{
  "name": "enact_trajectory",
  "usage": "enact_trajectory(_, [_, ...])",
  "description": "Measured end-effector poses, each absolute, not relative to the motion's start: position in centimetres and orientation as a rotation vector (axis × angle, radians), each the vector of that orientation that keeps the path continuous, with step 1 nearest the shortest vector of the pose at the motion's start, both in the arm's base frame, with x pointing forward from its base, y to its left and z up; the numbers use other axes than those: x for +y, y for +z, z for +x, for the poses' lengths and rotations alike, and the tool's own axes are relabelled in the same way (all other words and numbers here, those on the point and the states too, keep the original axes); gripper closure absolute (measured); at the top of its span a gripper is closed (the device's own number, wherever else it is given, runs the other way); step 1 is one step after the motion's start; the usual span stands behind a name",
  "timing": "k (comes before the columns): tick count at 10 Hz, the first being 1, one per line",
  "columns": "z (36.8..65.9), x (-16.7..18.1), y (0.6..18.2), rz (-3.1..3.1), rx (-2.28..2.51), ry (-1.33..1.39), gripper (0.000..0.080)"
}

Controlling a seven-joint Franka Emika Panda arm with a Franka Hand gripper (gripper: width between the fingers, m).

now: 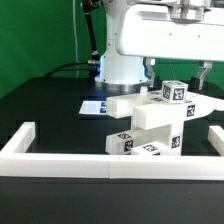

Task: Assemble chair

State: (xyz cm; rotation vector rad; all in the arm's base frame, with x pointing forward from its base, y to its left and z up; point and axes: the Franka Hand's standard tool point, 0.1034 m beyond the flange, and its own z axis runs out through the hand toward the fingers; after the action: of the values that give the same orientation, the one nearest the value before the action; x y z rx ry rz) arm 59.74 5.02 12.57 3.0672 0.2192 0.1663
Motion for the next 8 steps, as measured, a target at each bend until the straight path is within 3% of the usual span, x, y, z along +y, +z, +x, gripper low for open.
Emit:
enact_trajectory(2, [59.75,5.01,12.58,3.068,0.208,0.167,0.0514])
enact_trajectory(8, [59.75,5.01,12.57,3.079,-0.313,0.181,0.0514])
